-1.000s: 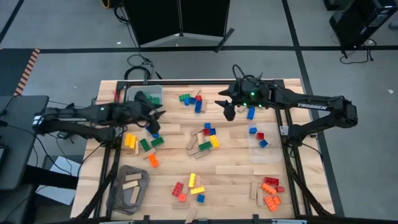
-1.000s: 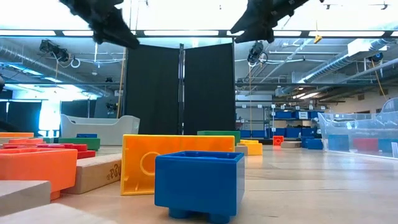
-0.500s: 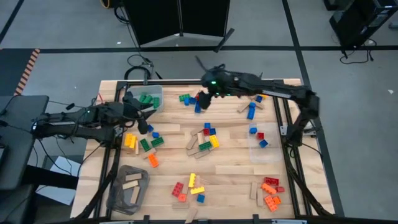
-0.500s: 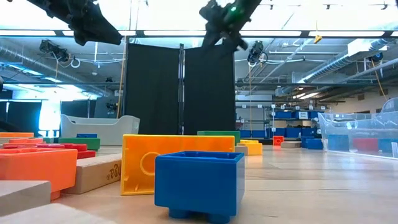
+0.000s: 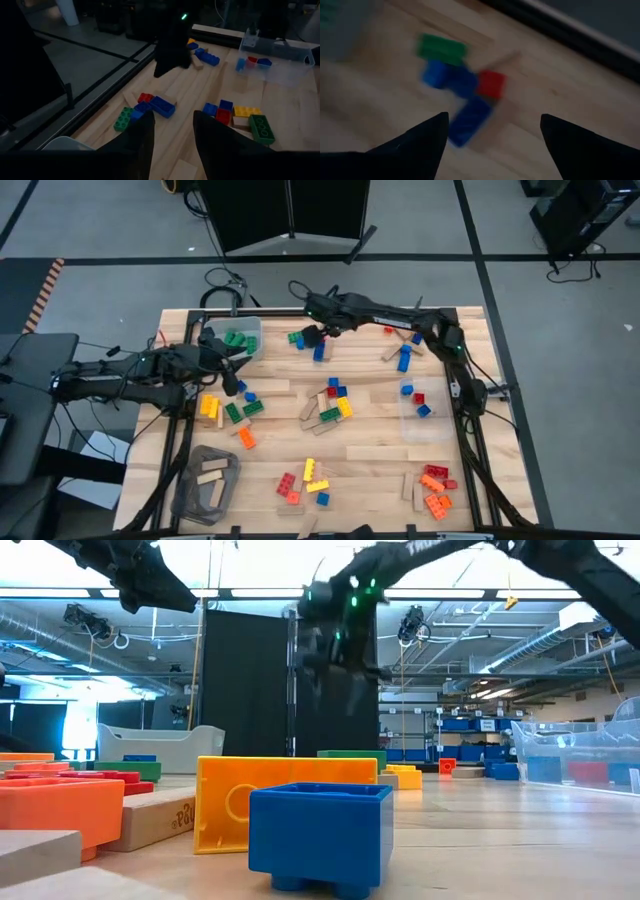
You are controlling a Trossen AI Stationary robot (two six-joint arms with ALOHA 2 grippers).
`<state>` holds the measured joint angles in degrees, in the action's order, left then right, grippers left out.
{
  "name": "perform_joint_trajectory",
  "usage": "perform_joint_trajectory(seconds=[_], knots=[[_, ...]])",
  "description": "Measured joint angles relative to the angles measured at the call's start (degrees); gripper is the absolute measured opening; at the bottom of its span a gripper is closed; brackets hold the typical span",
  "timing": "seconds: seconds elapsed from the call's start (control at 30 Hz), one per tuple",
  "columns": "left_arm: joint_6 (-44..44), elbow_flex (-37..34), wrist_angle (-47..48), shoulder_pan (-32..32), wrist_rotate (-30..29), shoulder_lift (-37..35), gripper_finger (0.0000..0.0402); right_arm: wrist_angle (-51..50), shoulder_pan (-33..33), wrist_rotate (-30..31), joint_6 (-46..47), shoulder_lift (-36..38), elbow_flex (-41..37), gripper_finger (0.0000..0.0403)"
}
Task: Sort blocks by size
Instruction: Put the brown block into the black bin
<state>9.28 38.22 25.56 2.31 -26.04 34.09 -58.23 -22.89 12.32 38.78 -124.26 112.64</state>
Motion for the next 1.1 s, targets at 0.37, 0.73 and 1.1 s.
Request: perform_joint_trajectory(seconds=[0.37,0.73,1.1], knots=[[0.0,0.0,0.0,0.0,0.0,0.0,0.0143,-3.8,-3.6,-7.2,9.2,-9.4,0.0,0.0285],[0.0,0.0,-0.5,0.0,0.0,0.0,0.0143,-3.0,-1.5,-9.6,12.2,-10.4,0.0,0.0279],[0.0,0.0,-0.5,0.0,0.0,0.0,0.0143,-4.6,-1.3,-7.6,7.8,-9.8,-0.9,0.0275]])
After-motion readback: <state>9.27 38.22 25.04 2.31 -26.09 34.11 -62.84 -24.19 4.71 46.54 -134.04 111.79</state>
